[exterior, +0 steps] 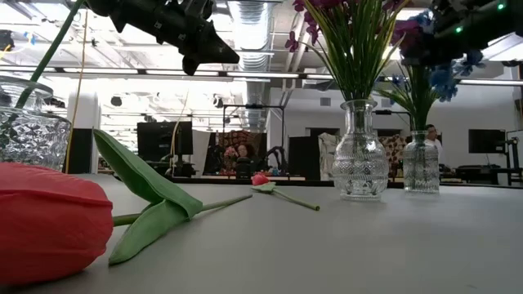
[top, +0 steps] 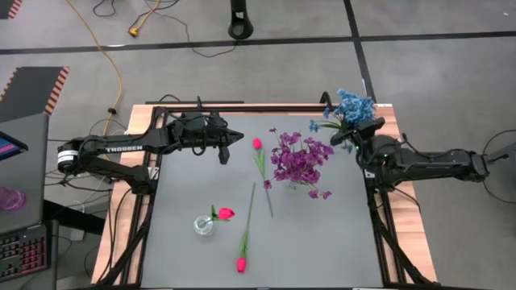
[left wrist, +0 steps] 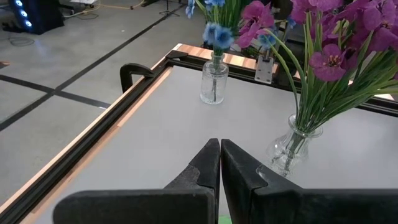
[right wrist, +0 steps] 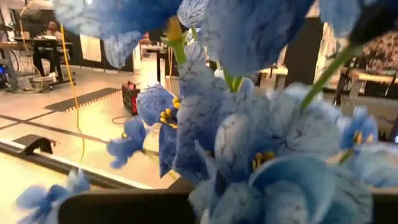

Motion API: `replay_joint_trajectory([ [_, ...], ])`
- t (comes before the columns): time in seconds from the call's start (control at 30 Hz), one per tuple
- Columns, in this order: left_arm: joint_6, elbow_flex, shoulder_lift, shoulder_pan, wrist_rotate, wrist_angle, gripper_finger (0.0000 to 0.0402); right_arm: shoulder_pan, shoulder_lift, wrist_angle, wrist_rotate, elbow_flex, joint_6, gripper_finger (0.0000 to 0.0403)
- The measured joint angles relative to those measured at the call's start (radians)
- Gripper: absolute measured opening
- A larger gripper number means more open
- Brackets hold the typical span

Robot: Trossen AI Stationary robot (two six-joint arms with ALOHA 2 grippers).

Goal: Sort flowers into vase by color
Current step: Put the blue flowers into the top transparent vase

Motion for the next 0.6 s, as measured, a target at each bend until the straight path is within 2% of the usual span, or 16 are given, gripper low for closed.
replay_joint_trajectory([
  [0.27, 0.000, 0.000, 0.000, 0.000, 0.000, 0.000, 0.0000, -0.002, 0.000, -0.200, 0.000, 0.003, 0.228, 0.0031],
  [0.6, 0.000, 0.000, 0.000, 0.000, 0.000, 0.000, 0.0000, -0.002, 0.000, -0.213, -0.001, 0.002, 0.244, 0.0041],
])
